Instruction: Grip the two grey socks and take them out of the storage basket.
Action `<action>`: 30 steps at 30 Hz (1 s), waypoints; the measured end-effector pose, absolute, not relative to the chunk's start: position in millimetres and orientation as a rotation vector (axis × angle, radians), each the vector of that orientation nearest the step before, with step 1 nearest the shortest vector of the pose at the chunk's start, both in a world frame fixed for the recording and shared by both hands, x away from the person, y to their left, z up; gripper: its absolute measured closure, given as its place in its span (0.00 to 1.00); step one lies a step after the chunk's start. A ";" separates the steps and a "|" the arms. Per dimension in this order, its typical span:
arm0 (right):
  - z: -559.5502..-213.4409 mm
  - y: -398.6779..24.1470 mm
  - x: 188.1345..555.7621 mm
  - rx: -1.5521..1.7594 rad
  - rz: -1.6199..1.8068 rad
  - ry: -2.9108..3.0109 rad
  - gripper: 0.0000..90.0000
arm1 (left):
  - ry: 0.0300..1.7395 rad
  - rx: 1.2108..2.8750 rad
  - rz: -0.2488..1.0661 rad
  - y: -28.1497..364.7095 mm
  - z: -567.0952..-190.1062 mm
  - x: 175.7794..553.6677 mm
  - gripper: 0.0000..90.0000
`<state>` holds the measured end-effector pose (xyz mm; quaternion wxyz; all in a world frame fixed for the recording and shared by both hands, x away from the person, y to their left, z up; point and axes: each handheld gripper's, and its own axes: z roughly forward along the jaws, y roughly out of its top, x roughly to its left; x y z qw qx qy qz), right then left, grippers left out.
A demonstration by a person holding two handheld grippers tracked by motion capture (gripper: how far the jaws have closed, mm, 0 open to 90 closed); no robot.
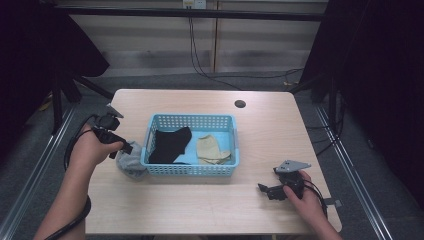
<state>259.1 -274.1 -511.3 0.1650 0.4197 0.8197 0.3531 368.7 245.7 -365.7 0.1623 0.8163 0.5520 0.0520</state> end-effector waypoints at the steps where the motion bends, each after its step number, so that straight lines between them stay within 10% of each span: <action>1: -511.3 -274.0 259.1 1.198 1.006 2.335 0.13 | 1.571 2.326 0.150 245.5 -368.0 366.1 0.51; 30: -511.2 -273.8 258.4 1.204 1.003 2.336 0.13 | 1.484 2.258 0.157 243.8 -454.3 301.6 0.35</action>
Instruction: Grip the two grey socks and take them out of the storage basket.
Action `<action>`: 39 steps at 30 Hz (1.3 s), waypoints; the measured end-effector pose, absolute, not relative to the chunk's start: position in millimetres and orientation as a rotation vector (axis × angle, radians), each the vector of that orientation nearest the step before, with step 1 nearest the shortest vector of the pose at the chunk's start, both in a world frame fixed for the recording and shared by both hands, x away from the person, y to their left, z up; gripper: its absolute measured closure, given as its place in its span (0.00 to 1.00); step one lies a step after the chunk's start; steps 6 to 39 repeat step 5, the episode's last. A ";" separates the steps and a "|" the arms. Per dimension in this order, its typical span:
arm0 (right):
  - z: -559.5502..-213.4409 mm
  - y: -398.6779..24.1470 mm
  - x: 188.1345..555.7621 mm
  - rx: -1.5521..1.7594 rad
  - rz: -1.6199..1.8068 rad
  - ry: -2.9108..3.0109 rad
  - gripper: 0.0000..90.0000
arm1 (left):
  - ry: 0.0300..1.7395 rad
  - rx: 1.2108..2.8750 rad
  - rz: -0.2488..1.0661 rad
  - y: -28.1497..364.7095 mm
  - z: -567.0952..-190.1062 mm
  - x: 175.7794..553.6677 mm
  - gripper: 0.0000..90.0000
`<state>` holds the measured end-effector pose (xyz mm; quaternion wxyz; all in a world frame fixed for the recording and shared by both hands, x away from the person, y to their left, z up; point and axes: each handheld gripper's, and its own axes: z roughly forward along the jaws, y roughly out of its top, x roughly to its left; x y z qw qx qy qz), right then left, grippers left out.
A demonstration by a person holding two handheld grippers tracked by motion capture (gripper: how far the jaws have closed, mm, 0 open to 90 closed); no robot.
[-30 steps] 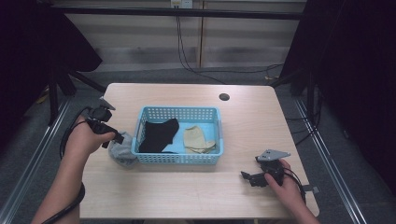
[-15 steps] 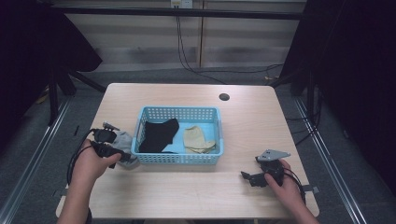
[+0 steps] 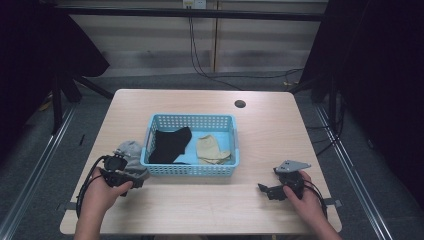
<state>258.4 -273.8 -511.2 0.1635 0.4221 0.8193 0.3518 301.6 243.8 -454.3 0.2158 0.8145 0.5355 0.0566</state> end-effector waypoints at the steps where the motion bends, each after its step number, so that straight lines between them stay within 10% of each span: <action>1: -511.3 -273.9 258.6 1.201 1.004 2.337 0.13 | 1.487 2.245 0.161 244.6 -454.8 301.0 0.34; 39: -511.3 -273.9 258.6 1.200 1.004 2.337 0.13 | 1.486 2.227 0.171 251.3 -457.1 298.6 0.33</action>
